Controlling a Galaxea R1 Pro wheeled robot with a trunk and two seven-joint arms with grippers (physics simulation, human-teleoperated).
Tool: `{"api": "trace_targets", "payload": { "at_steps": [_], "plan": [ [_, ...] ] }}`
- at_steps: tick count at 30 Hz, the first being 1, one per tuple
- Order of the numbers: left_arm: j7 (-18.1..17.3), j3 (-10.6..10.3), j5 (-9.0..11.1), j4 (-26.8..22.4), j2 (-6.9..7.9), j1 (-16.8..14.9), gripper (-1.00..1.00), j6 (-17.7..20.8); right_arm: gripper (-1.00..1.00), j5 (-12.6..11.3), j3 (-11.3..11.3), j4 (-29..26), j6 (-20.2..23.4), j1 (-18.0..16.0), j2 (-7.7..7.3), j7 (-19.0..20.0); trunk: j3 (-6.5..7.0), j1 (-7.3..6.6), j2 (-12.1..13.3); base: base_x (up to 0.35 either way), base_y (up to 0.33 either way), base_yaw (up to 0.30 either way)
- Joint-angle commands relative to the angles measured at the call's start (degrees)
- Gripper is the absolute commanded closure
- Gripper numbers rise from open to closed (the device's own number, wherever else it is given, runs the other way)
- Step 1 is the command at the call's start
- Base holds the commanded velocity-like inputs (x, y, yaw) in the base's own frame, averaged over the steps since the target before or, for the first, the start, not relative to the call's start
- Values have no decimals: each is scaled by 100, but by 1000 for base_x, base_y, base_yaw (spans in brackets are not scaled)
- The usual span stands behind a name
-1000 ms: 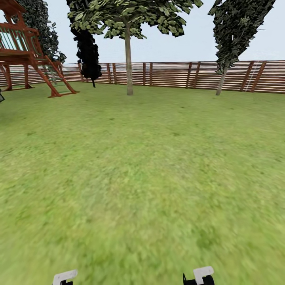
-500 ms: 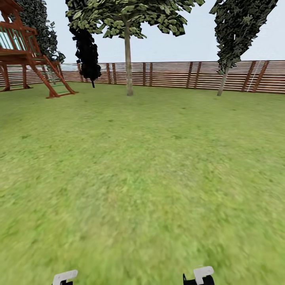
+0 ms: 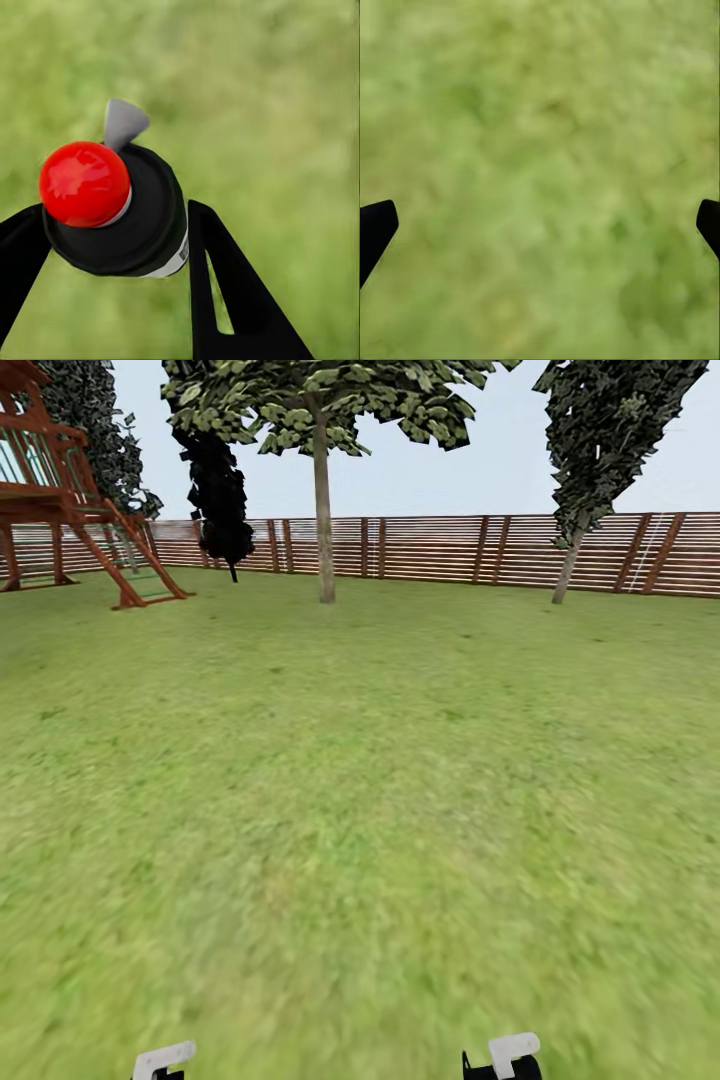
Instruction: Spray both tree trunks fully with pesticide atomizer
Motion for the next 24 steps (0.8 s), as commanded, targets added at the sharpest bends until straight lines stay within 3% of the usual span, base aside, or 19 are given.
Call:
{"api": "trace_targets", "payload": {
  "at_steps": [1,24],
  "plan": [
    [17,11,-31,6,0,-4,100,-21,-100,37,44,6,4,-4,1,-60,-5,3,-2,340,0,0],
    [17,11,-31,6,-8,-4,100,-21,-100,37,44,7,3,-4,1,-60,-5,3,-2,340,0,0]
  ]
}}
